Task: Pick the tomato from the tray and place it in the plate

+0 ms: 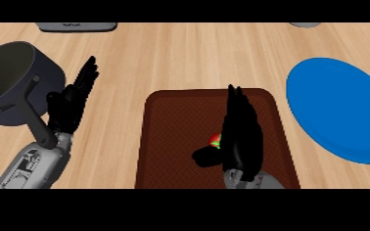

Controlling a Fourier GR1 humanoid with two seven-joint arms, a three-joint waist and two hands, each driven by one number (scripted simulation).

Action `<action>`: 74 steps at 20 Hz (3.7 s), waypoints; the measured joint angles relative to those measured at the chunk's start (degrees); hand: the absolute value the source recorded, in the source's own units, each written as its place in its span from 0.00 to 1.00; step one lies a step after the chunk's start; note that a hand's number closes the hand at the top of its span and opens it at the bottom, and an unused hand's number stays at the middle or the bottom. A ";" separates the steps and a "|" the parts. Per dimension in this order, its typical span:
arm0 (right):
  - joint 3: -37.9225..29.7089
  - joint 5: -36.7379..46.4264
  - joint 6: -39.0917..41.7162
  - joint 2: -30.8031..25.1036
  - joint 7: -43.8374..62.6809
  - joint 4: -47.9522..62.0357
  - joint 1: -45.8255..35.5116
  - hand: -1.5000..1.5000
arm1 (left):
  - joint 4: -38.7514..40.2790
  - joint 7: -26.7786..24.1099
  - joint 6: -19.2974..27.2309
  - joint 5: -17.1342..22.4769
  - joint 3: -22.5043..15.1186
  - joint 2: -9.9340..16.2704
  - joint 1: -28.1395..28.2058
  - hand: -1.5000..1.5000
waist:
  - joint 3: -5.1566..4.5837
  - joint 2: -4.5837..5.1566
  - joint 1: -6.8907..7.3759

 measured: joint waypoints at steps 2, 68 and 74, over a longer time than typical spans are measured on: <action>-0.86 -0.89 1.78 -0.03 0.02 -0.96 0.11 0.00 | -0.44 0.88 -0.23 -0.08 0.10 0.00 -0.62 0.50 | 0.02 0.07 0.14; -51.93 -44.17 12.91 -49.64 -90.95 14.51 13.61 1.00 | -1.76 1.61 -4.13 -5.51 7.41 -3.96 2.24 0.50 | 0.62 0.16 -2.15; -53.61 -46.91 21.44 -53.72 -106.09 32.65 8.91 1.00 | -2.05 2.98 -4.85 -6.94 5.90 -5.05 -0.38 0.50 | 0.36 0.69 0.81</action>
